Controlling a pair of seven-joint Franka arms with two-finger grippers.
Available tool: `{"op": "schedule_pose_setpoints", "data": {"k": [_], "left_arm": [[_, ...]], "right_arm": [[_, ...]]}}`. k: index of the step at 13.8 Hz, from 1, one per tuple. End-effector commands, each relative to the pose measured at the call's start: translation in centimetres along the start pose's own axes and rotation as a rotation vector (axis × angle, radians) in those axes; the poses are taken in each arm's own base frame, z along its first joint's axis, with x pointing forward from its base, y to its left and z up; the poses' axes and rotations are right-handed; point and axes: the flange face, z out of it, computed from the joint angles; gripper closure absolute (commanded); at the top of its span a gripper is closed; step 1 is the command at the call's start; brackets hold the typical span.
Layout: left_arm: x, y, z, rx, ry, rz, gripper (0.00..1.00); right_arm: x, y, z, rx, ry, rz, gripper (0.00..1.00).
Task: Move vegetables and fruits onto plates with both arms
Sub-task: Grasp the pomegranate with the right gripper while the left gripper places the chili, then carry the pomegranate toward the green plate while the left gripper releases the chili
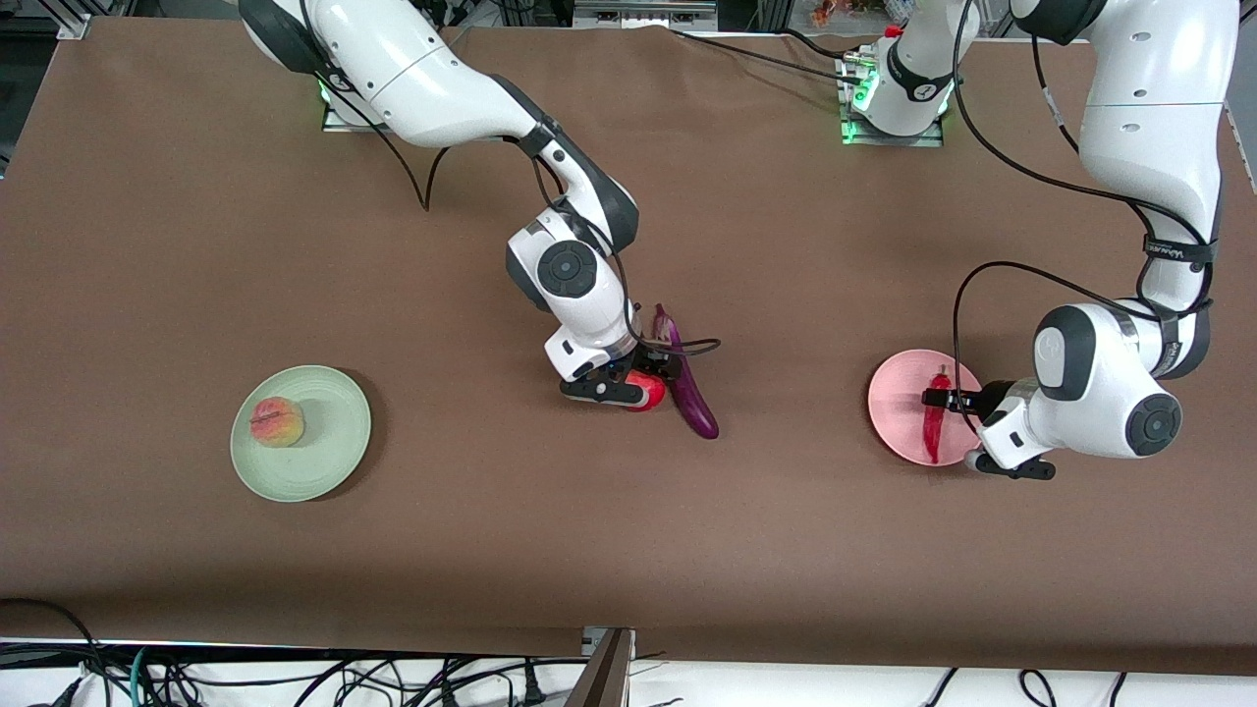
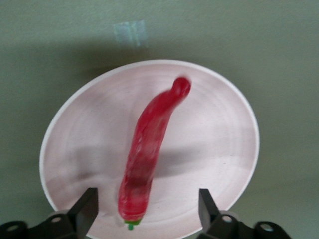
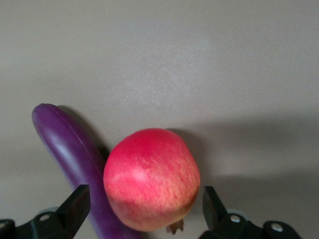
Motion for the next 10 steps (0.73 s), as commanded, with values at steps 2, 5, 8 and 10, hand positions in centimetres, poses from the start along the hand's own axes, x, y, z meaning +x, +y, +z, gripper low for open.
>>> {"op": "schedule_pose_setpoints", "data": {"k": [2,5,8,10], "left_arm": [[-0.4,7.1,-3.4,-0.085,-0.022,-0.035,0.0],[-1.1,13.5,-3.7,-0.108,-0.068,-0.131,0.0],[-1.4,20.3,-1.3,-0.099,-0.105,-0.194,0.0],[-1.5,26.3,0.5,-0.104,-0.073,-0.314,0.0]], "right_arm": [[-0.2,0.0,0.5,-0.015,0.037,-0.029,0.0],[-0.3,0.2,1.0,-0.013,0.043,-0.035,0.0],[-0.5,0.8,1.7,0.004,0.056,-0.032,0.45],[-0.3,0.9,1.5,0.01,0.054,-0.02,0.8]]}}
